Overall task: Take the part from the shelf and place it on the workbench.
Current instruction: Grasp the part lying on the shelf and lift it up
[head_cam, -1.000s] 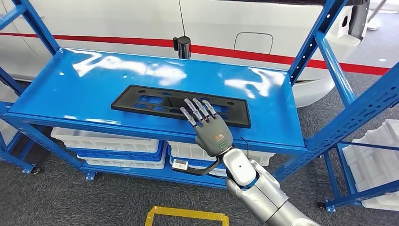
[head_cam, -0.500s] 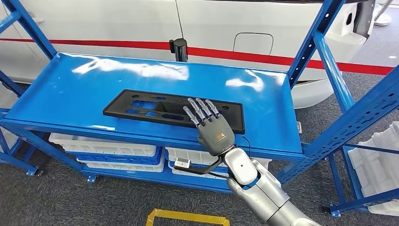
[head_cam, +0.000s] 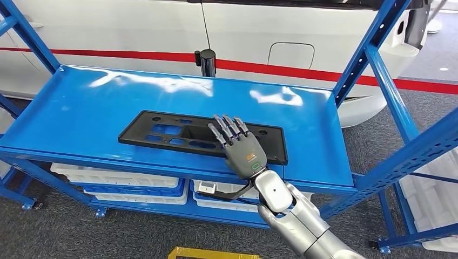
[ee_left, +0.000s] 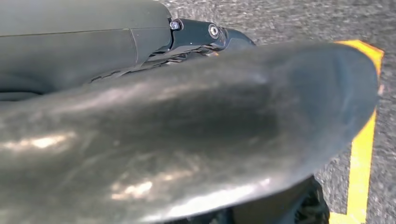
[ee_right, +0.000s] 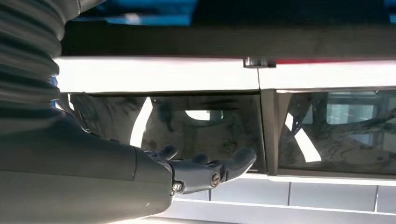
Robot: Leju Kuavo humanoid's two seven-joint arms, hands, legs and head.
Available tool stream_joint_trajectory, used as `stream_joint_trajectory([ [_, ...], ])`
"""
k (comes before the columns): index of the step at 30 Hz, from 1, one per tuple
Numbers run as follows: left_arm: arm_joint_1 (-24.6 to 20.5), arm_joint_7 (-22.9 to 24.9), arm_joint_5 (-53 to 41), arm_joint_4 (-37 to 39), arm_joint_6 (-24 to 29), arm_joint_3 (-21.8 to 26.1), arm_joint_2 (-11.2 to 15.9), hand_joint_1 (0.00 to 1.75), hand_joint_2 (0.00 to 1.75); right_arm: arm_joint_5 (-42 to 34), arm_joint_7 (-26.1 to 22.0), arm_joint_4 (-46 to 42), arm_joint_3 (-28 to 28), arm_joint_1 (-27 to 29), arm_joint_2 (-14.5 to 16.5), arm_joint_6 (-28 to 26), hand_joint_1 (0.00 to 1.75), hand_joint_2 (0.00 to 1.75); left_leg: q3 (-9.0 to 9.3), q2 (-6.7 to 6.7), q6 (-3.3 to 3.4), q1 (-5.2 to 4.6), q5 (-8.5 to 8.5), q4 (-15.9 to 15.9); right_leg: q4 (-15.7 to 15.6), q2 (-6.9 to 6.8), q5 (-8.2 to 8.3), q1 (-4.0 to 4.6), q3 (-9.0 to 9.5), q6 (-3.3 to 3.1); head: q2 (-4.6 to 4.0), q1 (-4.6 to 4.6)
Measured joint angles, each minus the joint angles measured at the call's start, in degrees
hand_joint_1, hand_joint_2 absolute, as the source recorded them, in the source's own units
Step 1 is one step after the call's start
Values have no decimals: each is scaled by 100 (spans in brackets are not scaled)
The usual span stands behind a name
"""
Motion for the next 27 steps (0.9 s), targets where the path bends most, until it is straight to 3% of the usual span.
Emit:
stream_joint_trajectory([
  [3,-5,-4,-7,0,16,0,2,0,0,-4,0,28,-4,-3,6,4,0,175,33,-1,59,13,-28,-21,1116,-7,-365,-42,-648,-2,0,19],
  [4,-5,-3,-9,0,23,0,2,0,0,-5,0,44,-4,12,6,5,0,175,41,-5,63,13,-42,-21,1433,-7,-425,-58,-869,20,0,19],
  [5,-4,-3,-11,0,29,0,2,0,0,-7,0,60,-4,26,6,5,0,175,58,-11,62,13,-60,-20,1538,-8,-388,-73,-988,66,0,19],
  [6,-2,-2,-11,0,33,0,-1,0,0,-9,0,75,-4,34,6,5,0,175,84,-18,54,16,-81,-20,1388,-11,-247,-87,-978,129,0,19],
  [7,-1,-1,-11,0,34,0,-3,0,0,-11,0,86,-4,36,7,5,0,175,117,-25,40,20,-104,-20,1013,-17,-35,-100,-846,195,0,19],
  [8,-1,0,-11,0,36,0,-5,0,0,-13,-1,94,-4,33,8,5,0,175,148,-30,18,19,-130,-21,548,-33,181,-107,-660,235,0,22],
  [9,-4,1,-12,0,37,0,-7,0,0,-14,-3,101,-3,30,15,5,0,175,171,-37,-12,11,-159,-20,158,-43,343,-101,-483,236,0,21],
  [11,-10,1,-16,0,41,0,-5,0,0,-15,-12,115,-1,28,32,5,0,175,193,-43,-75,-7,-202,-26,-192,-54,456,-73,-312,147,0,20],
  [14,-14,-5,-31,-1,48,0,-4,0,0,-16,-24,127,0,30,53,5,0,175,206,-28,-165,7,-261,-8,-213,-40,440,-79,-262,-8,0,17],
  [15,-15,-9,-37,-2,49,0,-5,0,0,-17,-27,128,0,28,62,5,0,175,157,-20,-190,13,-344,126,-228,-41,431,-96,-228,-57,0,8],
  [17,-15,-14,-46,-2,49,-1,-10,0,0,-21,-33,138,0,31,82,5,0,175,-138,-6,-224,20,-652,756,-242,-44,398,-104,-157,-136,0,-10],
  [19,-13,-15,-48,-2,48,-2,-13,0,0,-24,-38,163,2,39,96,5,0,175,-566,-1,-241,25,-913,1507,-241,-45,361,-80,-113,-182,0,-15],
  [20,-7,-15,-49,-2,48,-2,-10,0,0,-24,-41,178,3,42,100,5,0,175,-692,0,-240,26,-891,1657,-239,-40,343,-70,-91,-193,0,-16],
  [21,-2,-15,-49,-2,48,-2,-7,0,0,-24,-43,191,5,44,104,5,0,175,-707,1,-235,26,-748,1578,-238,-30,321,-64,-61,-193,0,-18],
  [23,6,-15,-49,-2,47,-2,5,0,0,-25,-48,207,8,43,109,5,0,175,-423,7,-212,29,-262,843,-234,-10,262,-59,17,-163,0,-17],
  [24,4,-15,-49,-1,46,-2,9,0,0,-27,-50,211,9,39,110,5,0,175,-247,8,-202,25,-100,462,-224,-3,230,-39,44,-135,0,-18],
  [25,-2,-15,-49,-1,45,-2,11,0,0,-31,-53,215,9,33,113,5,0,175,-114,6,-185,18,-11,196,-216,0,206,-23,55,-105,0,-17],
  [27,-14,-18,-49,1,44,-2,11,0,0,-42,-64,221,11,26,119,5,0,175,-35,-3,-142,-12,-25,56,-214,2,188,-2,46,-52,0,-14],
])
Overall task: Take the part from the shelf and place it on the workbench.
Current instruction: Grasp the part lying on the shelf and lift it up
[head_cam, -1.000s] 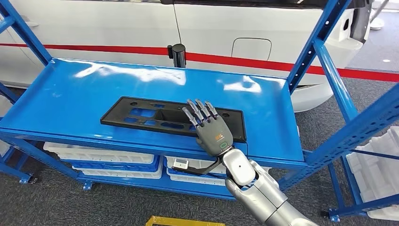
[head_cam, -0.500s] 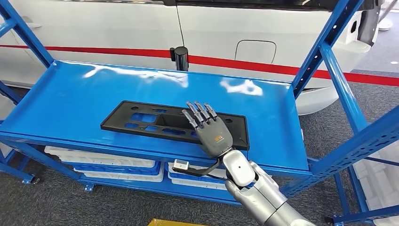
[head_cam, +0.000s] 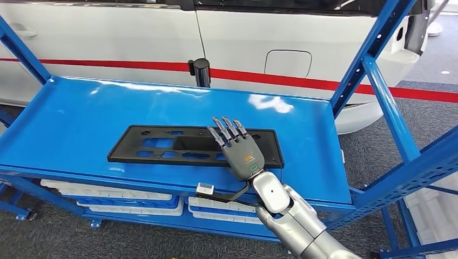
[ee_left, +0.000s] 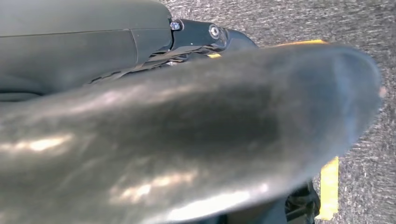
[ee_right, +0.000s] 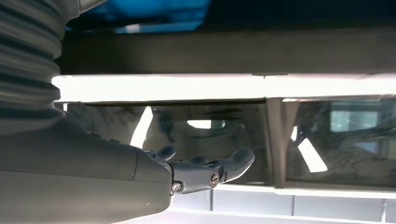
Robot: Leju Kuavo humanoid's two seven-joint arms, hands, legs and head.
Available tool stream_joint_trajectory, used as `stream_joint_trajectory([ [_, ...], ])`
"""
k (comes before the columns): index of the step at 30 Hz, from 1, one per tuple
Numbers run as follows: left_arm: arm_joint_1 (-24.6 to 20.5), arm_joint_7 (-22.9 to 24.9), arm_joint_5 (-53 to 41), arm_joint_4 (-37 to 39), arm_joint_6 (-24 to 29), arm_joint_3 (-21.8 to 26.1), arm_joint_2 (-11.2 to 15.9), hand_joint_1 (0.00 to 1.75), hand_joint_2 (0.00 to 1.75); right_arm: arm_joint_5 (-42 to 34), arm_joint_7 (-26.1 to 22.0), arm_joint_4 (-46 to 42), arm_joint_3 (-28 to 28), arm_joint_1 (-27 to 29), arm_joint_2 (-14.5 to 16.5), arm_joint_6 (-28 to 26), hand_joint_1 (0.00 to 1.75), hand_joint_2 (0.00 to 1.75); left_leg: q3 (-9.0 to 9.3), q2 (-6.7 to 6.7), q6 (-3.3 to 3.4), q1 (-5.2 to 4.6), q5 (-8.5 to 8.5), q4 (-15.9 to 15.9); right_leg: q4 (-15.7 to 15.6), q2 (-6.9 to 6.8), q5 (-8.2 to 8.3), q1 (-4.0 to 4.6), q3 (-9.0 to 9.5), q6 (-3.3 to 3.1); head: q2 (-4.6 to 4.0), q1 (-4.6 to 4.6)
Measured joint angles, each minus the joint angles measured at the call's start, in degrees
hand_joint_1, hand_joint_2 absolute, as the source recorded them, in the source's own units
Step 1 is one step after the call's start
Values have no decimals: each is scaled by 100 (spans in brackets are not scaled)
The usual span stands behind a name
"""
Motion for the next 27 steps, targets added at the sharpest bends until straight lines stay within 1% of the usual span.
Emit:
stream_joint_trajectory([
  [2,-3,-8,-3,-2,0,0,-8,0,0,-8,-16,2,3,-3,11,0,0,175,18,-5,64,2,7,-25,21,-1,-26,-17,-18,49,0,3],
  [3,-3,-14,-5,-2,0,0,-11,0,0,-9,-23,2,4,-10,17,0,0,175,35,-5,98,12,8,-44,122,-4,-78,-25,-74,66,0,11],
  [4,-5,-20,-7,-3,1,1,-14,0,0,-11,-28,4,4,-21,21,1,0,175,52,-3,129,27,7,-63,360,-7,-180,-33,-203,74,0,21],
  [5,-8,-24,-9,-3,1,1,-13,0,0,-16,-35,10,6,-27,22,4,0,175,62,-2,155,33,-1,-71,722,-11,-316,-44,-405,70,0,34],
  [6,-11,-28,-10,-3,1,2,-10,0,0,-27,-48,21,10,-31,23,10,0,175,65,0,176,34,-13,-72,1169,-13,-464,-54,-657,64,0,40],
  [7,-13,-30,-12,-3,1,2,-10,0,0,-42,-65,36,16,-30,23,24,0,175,68,-1,188,34,-23,-72,1571,-13,-576,-64,-897,71,0,42],
  [8,-13,-31,-13,-3,1,2,-10,0,0,-60,-86,53,26,-27,23,38,0,175,77,-3,192,34,-33,-71,1793,-13,-603,-75,-1057,100,0,42],
  [9,-13,-32,-13,-3,1,2,-10,0,0,-82,-110,69,40,-28,27,53,0,175,92,-8,189,36,-43,-70,1773,-14,-530,-86,-1096,150,0,42],
  [10,-13,-36,-13,-3,3,2,-11,0,0,-103,-132,81,56,-36,34,72,0,175,114,-14,177,39,-56,-70,1490,-17,-364,-97,-997,210,0,43],
  [11,-15,-45,-14,-3,10,2,-13,0,0,-129,-157,92,81,-48,43,91,0,175,139,-21,160,43,-72,-71,1048,-25,-157,-105,-808,262,0,44],
  [12,-17,-60,-16,-3,25,2,-15,0,0,-157,-181,102,109,-65,56,116,0,175,159,-28,135,34,-93,-68,601,-37,25,-103,-603,280,0,44],
  [13,-20,-79,-23,-3,42,2,-16,0,0,-186,-205,111,142,-81,74,143,0,175,171,-32,107,24,-113,-67,260,-42,154,-98,-438,265,0,42],
  [14,-23,-99,-33,-3,66,2,-12,0,0,-216,-229,123,180,-95,98,169,0,175,175,-33,113,7,-138,-60,67,-46,222,-98,-343,236,0,38],
  [15,-24,-117,-44,-3,89,2,-8,0,0,-243,-248,135,221,-106,126,195,0,175,176,-32,140,-10,-154,-55,4,-43,242,-95,-306,203,0,32],
  [17,-24,-139,-63,-3,120,2,1,0,0,-279,-272,166,307,-133,186,246,0,175,191,-25,213,-14,-165,-66,-7,-30,255,-94,-291,182,0,29],
  [18,-24,-142,-68,-3,126,1,-1,0,0,-289,-278,184,351,-151,211,271,0,175,206,-22,216,-10,-158,-83,-6,-24,251,-84,-288,175,0,29],
  [21,-27,-143,-85,-3,129,-1,-12,0,0,-302,-285,240,446,-197,272,311,0,175,242,-17,165,2,-146,-128,-3,-14,238,-62,-281,140,0,30],
  [24,-28,-143,-116,-3,131,0,-14,0,0,-365,-333,328,530,-262,334,343,0,175,257,-14,86,13,-144,-148,1,-12,230,-48,-277,103,0,31],
  [25,-29,-143,-125,-3,131,0,-14,0,0,-395,-356,371,562,-292,363,351,0,175,259,-13,58,17,-145,-151,2,-11,228,-44,-277,101,0,32],
  [27,-32,-143,-134,-3,130,0,-15,0,0,-452,-388,464,629,-348,432,358,0,175,261,-13,38,22,-145,-153,3,-11,226,-40,-275,98,0,33],
])
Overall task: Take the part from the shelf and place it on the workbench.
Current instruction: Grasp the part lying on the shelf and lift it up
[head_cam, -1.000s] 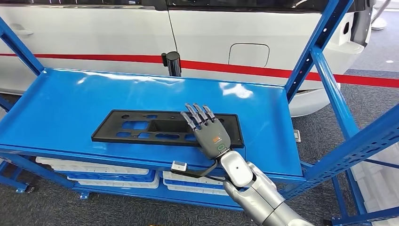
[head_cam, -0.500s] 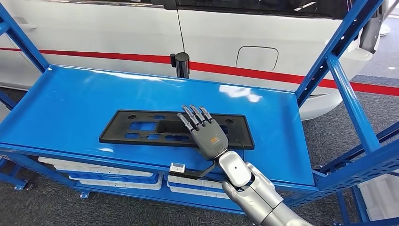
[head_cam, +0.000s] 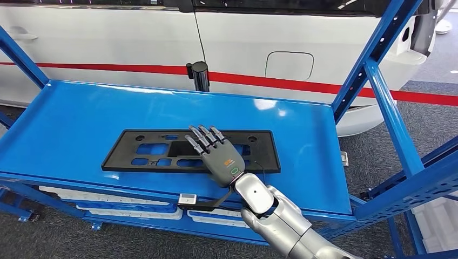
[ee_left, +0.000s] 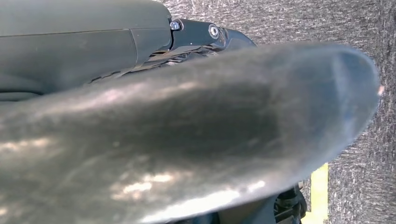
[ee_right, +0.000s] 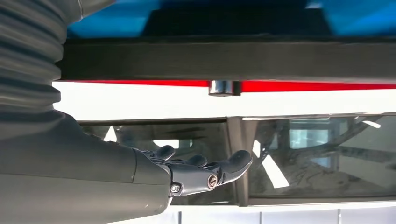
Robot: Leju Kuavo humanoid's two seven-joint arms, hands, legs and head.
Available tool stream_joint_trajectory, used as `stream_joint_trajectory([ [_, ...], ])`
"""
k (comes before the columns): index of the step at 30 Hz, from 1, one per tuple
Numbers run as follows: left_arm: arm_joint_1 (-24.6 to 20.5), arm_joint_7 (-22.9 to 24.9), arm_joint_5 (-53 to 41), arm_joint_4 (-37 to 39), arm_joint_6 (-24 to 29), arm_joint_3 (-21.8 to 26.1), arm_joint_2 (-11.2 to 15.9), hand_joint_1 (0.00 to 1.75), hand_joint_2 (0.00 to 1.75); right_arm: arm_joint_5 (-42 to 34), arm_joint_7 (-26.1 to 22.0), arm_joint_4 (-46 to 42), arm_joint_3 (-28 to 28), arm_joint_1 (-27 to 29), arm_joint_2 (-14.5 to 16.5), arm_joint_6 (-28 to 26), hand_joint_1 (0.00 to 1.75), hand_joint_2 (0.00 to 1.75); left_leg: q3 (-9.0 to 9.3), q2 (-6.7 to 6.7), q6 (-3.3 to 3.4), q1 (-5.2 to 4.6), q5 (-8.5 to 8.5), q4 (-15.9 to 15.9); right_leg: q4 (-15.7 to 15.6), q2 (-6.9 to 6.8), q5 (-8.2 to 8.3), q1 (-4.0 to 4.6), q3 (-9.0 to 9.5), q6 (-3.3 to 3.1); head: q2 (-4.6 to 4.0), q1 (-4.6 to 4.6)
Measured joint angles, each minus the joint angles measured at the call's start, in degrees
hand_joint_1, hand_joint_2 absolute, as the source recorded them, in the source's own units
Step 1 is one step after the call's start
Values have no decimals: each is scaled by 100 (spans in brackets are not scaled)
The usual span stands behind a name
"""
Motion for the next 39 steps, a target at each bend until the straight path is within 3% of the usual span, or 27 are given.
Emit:
stream_joint_trajectory([
  [13,-1,4,-41,0,-10,0,0,0,0,-138,-80,463,318,-237,346,84,0,175,7,-1,-5,-25,1,1,-1,-1,-1,-24,15,-1,0,2],
  [39,-2,7,-42,0,-10,-2,1,0,0,-138,-84,615,369,-295,415,85,0,175,16,-1,-5,-26,0,1,-2,-1,-1,-30,21,-1,0,2],
])
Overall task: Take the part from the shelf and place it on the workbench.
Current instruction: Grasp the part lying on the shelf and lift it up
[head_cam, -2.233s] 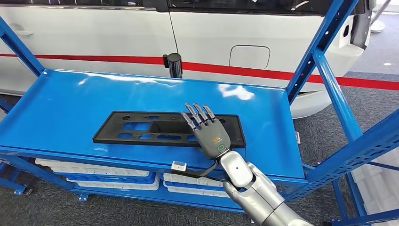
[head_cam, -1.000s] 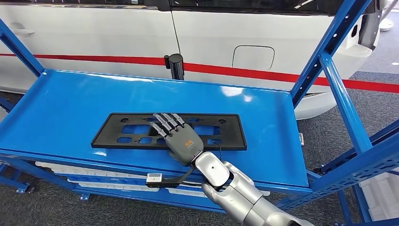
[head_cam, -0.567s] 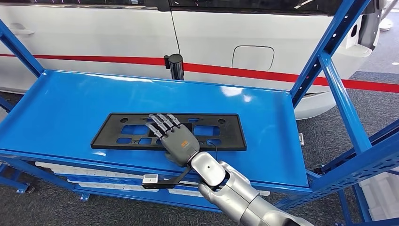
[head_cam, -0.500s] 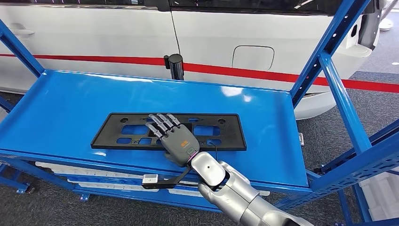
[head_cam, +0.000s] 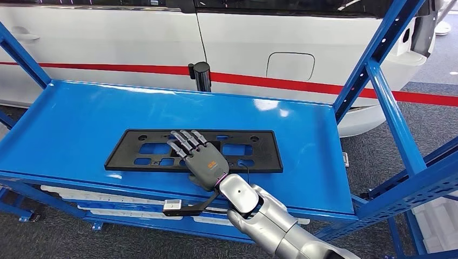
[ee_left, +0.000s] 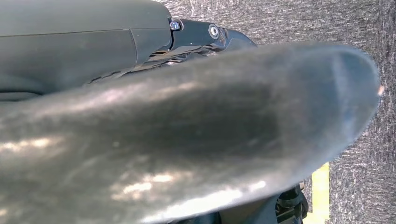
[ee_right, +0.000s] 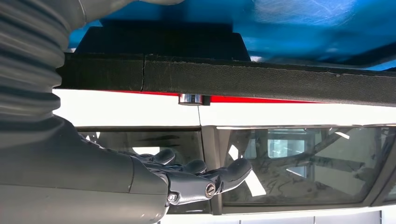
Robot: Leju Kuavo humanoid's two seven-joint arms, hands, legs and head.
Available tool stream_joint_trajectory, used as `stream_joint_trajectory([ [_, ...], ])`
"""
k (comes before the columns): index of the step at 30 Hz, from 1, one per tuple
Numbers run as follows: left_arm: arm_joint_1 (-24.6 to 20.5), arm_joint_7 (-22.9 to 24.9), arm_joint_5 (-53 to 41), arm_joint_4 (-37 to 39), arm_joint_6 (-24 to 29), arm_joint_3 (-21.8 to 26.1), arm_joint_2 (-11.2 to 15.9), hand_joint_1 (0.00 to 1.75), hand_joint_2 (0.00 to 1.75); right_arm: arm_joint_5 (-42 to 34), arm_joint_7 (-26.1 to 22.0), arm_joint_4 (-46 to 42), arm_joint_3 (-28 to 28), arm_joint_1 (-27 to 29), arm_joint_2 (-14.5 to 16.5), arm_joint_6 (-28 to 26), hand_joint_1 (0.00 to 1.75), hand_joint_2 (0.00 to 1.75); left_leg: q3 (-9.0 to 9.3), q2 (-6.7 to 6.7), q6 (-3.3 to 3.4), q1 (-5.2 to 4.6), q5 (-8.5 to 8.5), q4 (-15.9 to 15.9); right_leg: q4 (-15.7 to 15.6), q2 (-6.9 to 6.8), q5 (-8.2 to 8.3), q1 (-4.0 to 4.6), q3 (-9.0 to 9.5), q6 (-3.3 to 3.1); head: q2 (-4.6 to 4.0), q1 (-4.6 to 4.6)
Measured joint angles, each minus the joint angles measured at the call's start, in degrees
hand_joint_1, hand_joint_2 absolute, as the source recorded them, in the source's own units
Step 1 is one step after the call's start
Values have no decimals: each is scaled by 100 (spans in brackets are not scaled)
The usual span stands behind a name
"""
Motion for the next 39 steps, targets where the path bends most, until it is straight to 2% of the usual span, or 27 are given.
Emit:
stream_joint_trajectory([
  [9,0,0,-7,0,-1,0,2,0,0,20,32,7,2,-6,0,33,0,175,1,0,0,0,0,0,0,0,0,0,1,0,0,0],
  [10,0,2,-28,0,-3,-3,2,0,0,93,149,30,4,-25,5,124,0,175,0,0,0,0,0,0,0,0,0,0,1,0,0,1],
  [13,-16,43,-160,0,-10,-27,0,0,0,458,900,454,14,-319,158,481,0,175,10,12,-1,0,-1,0,-1,5,2,0,5,-3,0,-1],
  [15,-37,80,-215,0,-10,-49,-2,0,0,534,1142,898,11,-581,303,500,0,175,20,12,-3,0,-1,0,-1,5,1,1,13,-6,0,-1],
  [20,-45,105,-252,0,-9,-71,-9,0,0,565,1198,1579,7,-933,523,449,0,175,37,16,-4,-1,0,0,-2,5,7,2,29,-16,0,0],
  [29,-45,105,-255,0,-9,-101,-10,0,0,592,1237,1991,7,-1118,679,471,3,175,56,18,-5,-1,0,-1,-2,6,8,2,46,-18,0,0],
  [30,-45,105,-255,0,-9,-102,-10,0,0,597,1245,2017,7,-1128,690,481,24,175,58,18,-5,-1,0,-1,-2,6,8,2,48,-18,0,0],
  [33,-44,113,-257,0,-8,-105,-11,0,0,604,1264,2101,7,-1160,727,593,134,175,64,18,-5,-1,0,-1,-2,6,8,2,54,-19,0,0],
  [34,-44,116,-257,0,-5,-105,-13,0,0,608,1268,2134,7,-1173,742,665,151,175,66,18,-5,-1,0,-1,-2,6,8,2,56,-19,0,0],
  [39,-43,122,-257,0,18,-105,-29,0,0,621,1272,2242,7,-1202,794,932,154,175,72,18,-5,-1,0,-1,-2,6,9,2,62,-19,0,0],
])
